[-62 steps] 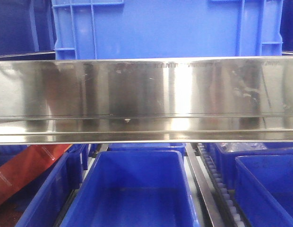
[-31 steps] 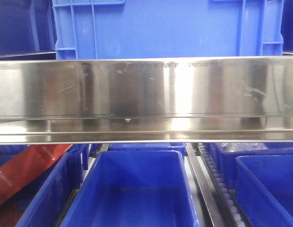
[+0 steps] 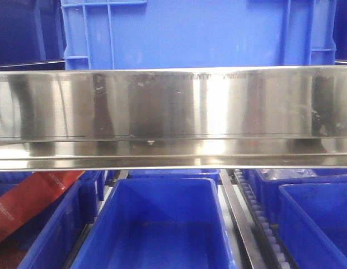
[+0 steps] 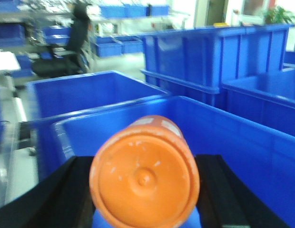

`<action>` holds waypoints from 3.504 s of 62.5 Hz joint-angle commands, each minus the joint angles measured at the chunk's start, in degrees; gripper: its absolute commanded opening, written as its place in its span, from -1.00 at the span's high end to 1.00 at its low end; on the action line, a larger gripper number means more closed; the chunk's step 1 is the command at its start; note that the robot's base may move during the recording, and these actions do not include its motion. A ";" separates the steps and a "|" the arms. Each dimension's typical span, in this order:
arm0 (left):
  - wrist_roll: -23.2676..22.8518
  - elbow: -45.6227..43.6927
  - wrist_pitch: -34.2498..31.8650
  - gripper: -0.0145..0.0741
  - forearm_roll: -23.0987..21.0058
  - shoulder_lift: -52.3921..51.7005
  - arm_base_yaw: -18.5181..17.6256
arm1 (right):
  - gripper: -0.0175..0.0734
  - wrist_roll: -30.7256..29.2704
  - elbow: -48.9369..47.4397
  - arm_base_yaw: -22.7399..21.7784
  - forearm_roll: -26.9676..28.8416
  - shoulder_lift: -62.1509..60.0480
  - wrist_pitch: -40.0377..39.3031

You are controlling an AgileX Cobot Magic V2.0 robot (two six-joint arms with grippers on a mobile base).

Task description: Place cylindrical capacitor in blue bin on shelf

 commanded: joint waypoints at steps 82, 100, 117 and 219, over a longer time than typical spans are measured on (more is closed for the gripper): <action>-0.56 -1.75 11.09 0.92 -2.34 -2.19 0.44 | 0.98 -0.19 8.90 1.56 0.52 -9.58 -5.48; -2.05 24.24 -6.35 0.92 -4.82 -18.53 0.84 | 0.98 -0.19 28.12 1.56 0.52 -26.51 -7.17; -2.05 43.48 -10.02 0.92 -5.54 -37.75 0.84 | 0.98 -0.19 41.14 1.56 0.52 -44.65 -7.06; -2.05 48.27 -10.13 0.92 -5.54 -50.40 0.84 | 0.97 -0.19 65.92 -21.97 0.72 -62.81 -7.96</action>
